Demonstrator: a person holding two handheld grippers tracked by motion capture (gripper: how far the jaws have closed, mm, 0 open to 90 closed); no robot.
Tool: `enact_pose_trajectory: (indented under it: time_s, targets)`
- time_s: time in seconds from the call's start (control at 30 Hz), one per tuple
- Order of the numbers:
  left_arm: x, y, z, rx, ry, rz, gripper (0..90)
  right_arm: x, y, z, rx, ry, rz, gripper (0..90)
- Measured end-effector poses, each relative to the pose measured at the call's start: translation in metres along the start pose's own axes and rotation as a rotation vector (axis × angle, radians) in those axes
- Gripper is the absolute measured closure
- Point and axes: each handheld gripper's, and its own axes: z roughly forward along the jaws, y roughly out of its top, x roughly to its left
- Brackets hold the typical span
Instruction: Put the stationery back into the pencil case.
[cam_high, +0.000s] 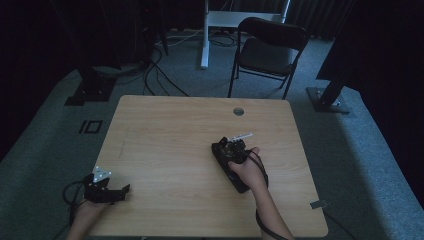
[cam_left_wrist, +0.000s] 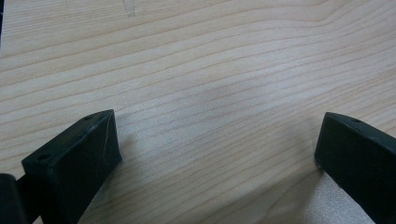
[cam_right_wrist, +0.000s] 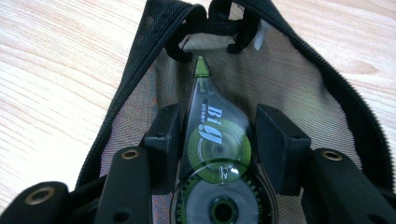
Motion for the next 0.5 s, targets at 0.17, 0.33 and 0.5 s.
enact_pose_trajectory:
  time_s: [0.17,0.33,0.5]
  targets:
    - [0.0,0.0,0.0,0.0,0.0,0.0,0.0,0.0008,0.0018,0.0043,0.016,-0.003,0.005,51.4]
    - [0.0,0.0,0.0,0.0,0.0,0.0,0.0,-0.0002,0.0021,0.0073,0.03,-0.008,0.009,51.4]
    - [0.0,0.0,0.0,0.0,0.0,0.0,0.0,0.0006,0.0018,0.0093,0.043,0.002,0.007,51.4]
